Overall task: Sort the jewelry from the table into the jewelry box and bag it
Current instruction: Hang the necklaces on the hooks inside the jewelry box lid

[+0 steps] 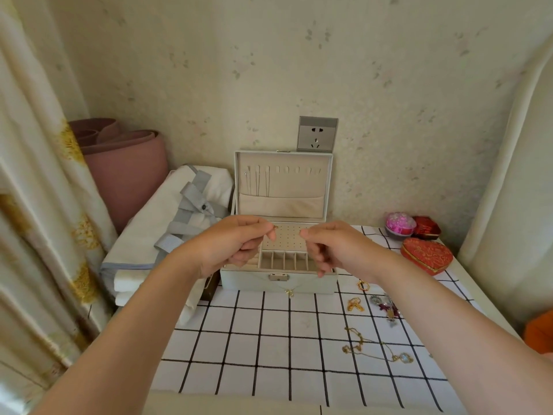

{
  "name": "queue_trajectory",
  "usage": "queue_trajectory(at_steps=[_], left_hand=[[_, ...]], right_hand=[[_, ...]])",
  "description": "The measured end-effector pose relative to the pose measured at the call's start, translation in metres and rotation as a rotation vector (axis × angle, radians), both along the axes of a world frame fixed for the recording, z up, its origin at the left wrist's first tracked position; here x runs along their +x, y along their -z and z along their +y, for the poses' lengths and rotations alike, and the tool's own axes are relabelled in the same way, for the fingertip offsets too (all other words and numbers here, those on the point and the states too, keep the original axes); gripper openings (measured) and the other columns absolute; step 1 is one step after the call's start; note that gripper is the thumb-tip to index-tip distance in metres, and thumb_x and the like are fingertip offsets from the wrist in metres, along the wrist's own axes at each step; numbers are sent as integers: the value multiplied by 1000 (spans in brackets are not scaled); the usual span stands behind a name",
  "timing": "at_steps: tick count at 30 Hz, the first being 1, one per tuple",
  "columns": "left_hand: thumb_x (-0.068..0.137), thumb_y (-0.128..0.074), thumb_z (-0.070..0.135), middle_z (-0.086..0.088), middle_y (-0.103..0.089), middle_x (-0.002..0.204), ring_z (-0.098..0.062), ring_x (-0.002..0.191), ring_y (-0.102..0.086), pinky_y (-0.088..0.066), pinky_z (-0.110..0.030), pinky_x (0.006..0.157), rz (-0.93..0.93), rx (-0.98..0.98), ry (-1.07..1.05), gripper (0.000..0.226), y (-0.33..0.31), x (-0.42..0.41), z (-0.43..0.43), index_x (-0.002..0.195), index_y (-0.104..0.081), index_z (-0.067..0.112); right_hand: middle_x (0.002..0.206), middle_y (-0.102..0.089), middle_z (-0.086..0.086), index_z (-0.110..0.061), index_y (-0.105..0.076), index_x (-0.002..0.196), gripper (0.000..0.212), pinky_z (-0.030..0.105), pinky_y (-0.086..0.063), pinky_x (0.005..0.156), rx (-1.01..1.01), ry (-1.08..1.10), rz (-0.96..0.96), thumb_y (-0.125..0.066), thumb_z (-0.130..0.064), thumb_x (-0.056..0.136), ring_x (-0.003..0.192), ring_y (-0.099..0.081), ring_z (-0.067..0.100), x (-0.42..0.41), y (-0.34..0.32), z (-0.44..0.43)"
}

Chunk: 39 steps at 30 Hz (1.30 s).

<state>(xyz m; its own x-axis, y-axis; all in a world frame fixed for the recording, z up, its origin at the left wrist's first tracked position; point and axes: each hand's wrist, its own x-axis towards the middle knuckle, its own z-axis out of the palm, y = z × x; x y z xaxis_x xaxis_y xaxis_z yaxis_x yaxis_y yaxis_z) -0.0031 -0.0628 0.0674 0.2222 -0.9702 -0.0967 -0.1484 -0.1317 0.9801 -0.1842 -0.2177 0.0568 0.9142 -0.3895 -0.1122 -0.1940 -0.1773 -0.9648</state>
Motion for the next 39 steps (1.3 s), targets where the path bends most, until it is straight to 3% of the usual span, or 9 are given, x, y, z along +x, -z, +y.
queue_trajectory(at_steps=[4, 8, 14, 21, 25, 28, 31, 33, 39], left_hand=[[101, -50, 23, 0, -56, 78, -13, 65, -53, -43, -23, 55, 140, -136, -77, 23, -9, 2, -11, 83, -61, 13], [101, -50, 24, -2, -58, 76, -15, 66, -56, -43, -22, 54, 112, -217, -166, 24, -23, 14, -30, 83, -63, 13], [100, -52, 27, 4, -45, 58, -12, 51, -42, -36, -19, 46, -112, -253, -265, 24, -37, 34, -60, 83, -65, 16], [96, -59, 27, 6, -46, 53, -10, 48, -41, -37, -21, 50, -232, -286, -340, 22, -21, 72, -89, 82, -70, 15], [91, -66, 32, 18, -51, 49, 2, 46, -46, -38, -18, 55, -373, -281, -446, 21, 0, 89, -110, 72, -69, 24], [91, -67, 33, 13, -54, 57, -1, 55, -49, -41, -21, 59, -478, -268, -535, 23, 13, 94, -127, 70, -67, 22], [90, -66, 35, 8, -61, 64, -8, 63, -56, -45, -27, 62, -555, -285, -632, 24, 17, 94, -140, 74, -68, 18], [90, -65, 37, 8, -63, 67, -9, 68, -59, -46, -27, 63, -601, -285, -698, 25, 19, 93, -147, 73, -67, 19], [89, -60, 35, 9, -61, 64, -6, 64, -56, -39, -23, 52, -597, -264, -816, 29, 23, 93, -164, 63, -58, 23]], right_hand=[[90, -73, 11, -9, -75, 95, 26, 44, -53, 72, 13, 53, -79, -57, -26, 100, 58, -59, 24, 8, -5, -2], [85, -71, 12, -8, -73, 110, 22, 39, -56, 67, 64, 78, -167, -54, -13, 101, 60, -59, 23, 24, -17, -12], [87, -66, 18, -2, -67, 101, 17, 36, -52, 60, 164, 63, -221, -50, -5, 99, 66, -60, 26, 63, -35, -29], [57, -39, -3, -12, -67, 95, 14, 23, -19, 45, -67, 184, -124, -56, -20, 100, 46, -26, 11, 106, -39, -53], [50, -47, -14, -15, -73, 89, 16, 17, -33, 44, -355, 425, -125, -63, -23, 97, 43, -39, 2, 130, -27, -72], [63, -62, -14, -14, -76, 85, 13, 16, -42, 61, -531, 563, -200, -70, -23, 92, 58, -55, -2, 149, -13, -85], [70, -67, -12, -19, -76, 80, 12, 14, -41, 62, -655, 691, -249, -72, -26, 89, 64, -58, 0, 164, 0, -92], [71, -67, -15, -24, -74, 79, 12, 7, -39, 60, -715, 774, -269, -72, -29, 89, 66, -58, -3, 171, 4, -93], [65, -63, -18, -30, -66, 73, 16, 13, -38, 57, -741, 897, -285, -71, -32, 88, 65, -59, -2, 184, 3, -94]])
